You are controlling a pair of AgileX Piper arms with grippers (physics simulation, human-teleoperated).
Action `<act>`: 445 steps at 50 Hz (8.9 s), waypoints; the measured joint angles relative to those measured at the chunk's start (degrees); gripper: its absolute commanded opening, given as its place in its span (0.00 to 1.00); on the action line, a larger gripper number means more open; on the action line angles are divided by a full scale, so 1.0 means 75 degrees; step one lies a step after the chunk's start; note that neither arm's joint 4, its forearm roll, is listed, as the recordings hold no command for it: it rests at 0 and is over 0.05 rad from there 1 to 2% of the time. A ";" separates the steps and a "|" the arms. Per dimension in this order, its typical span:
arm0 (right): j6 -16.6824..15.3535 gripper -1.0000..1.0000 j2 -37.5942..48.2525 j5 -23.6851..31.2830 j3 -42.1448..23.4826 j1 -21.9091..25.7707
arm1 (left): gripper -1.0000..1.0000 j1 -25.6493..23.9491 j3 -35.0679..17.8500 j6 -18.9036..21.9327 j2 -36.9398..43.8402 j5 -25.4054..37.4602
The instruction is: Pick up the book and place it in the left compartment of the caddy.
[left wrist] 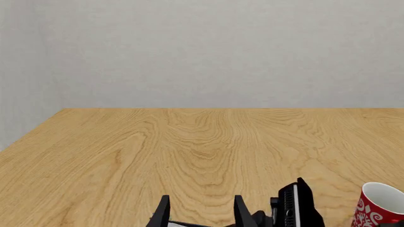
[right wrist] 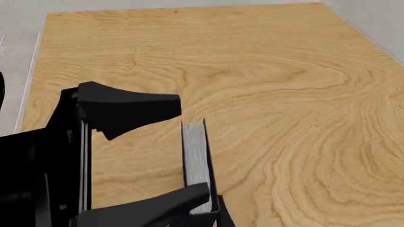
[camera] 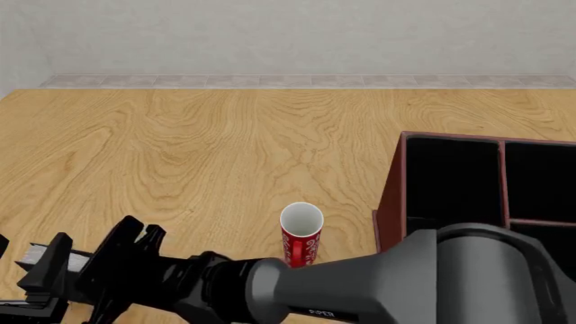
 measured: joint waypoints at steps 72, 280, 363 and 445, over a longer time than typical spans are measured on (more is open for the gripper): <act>-0.0407 0.00 -0.0872 -0.0123 0.0508 -0.0302 | 1.00 0.0000 0.0000 0.0000 0.0000 0.0000; 0.0042 0.00 -0.9246 0.0879 0.5521 -0.5549 | 1.00 0.0000 0.0000 0.0000 0.0000 0.0000; 0.0153 0.00 -1.2576 0.3408 0.7199 -0.7812 | 1.00 0.0000 0.0000 0.0000 0.0000 0.0000; 0.0225 0.00 -1.2258 0.2806 0.8555 -0.8091 | 1.00 0.0000 0.0000 0.0000 0.0000 0.0000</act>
